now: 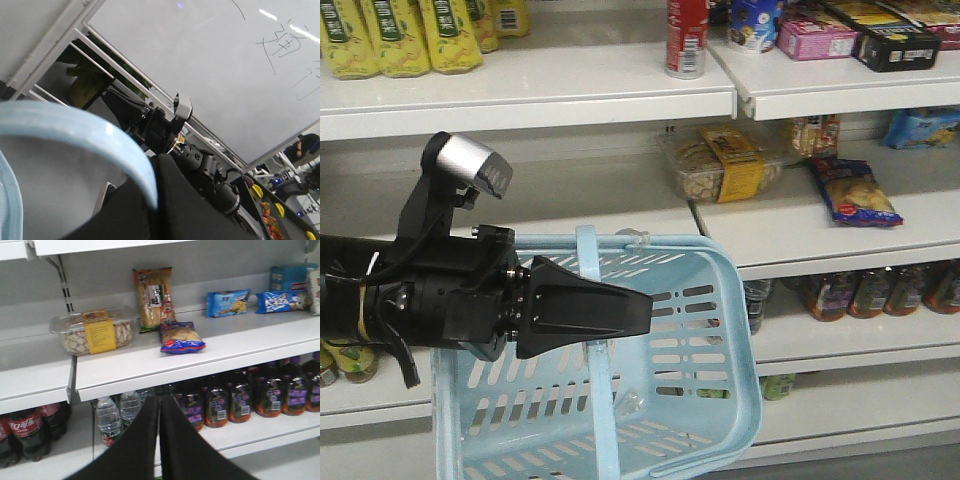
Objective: Place coke in basket with both arms
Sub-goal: 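Turn and drive the base to the shelf with the red Coca-Cola bottle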
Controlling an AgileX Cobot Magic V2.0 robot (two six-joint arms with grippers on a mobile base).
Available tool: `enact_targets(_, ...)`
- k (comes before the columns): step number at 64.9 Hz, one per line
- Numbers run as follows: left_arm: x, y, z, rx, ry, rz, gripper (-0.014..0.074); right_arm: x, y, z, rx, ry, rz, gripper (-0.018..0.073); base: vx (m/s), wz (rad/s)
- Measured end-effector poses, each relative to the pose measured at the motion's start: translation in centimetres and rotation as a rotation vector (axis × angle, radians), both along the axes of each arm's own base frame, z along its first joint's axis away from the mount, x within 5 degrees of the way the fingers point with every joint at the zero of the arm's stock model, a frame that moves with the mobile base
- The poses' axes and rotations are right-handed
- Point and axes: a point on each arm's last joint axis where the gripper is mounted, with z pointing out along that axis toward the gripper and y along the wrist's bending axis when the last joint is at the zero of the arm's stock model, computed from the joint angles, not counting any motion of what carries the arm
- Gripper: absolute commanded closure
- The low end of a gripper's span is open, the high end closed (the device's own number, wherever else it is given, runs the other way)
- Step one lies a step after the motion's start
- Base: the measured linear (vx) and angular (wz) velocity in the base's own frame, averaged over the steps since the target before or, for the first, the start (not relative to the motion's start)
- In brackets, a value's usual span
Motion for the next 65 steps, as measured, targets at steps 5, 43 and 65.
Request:
enact_targets(5, 0.00, 0.00, 0.00, 0.000, 0.000, 0.000, 0.0603, 0.00, 0.00, 0.00, 0.000, 0.000, 0.000, 0.0564, 0.10, 0.39)
enact_targets(43, 0.00, 0.00, 0.00, 0.000, 0.000, 0.000, 0.0603, 0.00, 0.00, 0.00, 0.000, 0.000, 0.000, 0.0564, 0.10, 0.40)
enact_targets(65, 0.00, 0.00, 0.00, 0.000, 0.000, 0.000, 0.0603, 0.00, 0.00, 0.00, 0.000, 0.000, 0.000, 0.0564, 0.09, 0.23)
